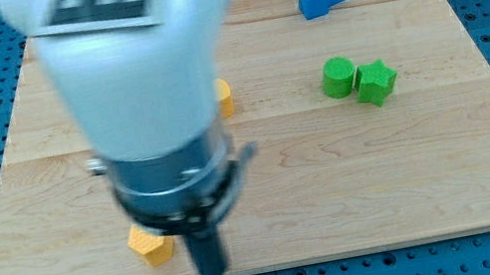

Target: Slide the yellow hexagon to the yellow heart

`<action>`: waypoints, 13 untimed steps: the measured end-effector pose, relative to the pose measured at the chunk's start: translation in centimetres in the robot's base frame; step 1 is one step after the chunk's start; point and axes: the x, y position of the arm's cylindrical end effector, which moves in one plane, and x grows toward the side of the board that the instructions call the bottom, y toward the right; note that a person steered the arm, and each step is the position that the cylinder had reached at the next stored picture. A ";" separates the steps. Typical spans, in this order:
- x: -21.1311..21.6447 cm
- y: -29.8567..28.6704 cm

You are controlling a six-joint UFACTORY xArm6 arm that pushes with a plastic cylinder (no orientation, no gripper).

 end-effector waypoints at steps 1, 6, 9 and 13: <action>-1.8 -2.7; -2.8 -5.2; -7.6 -10.6; -9.5 -0.5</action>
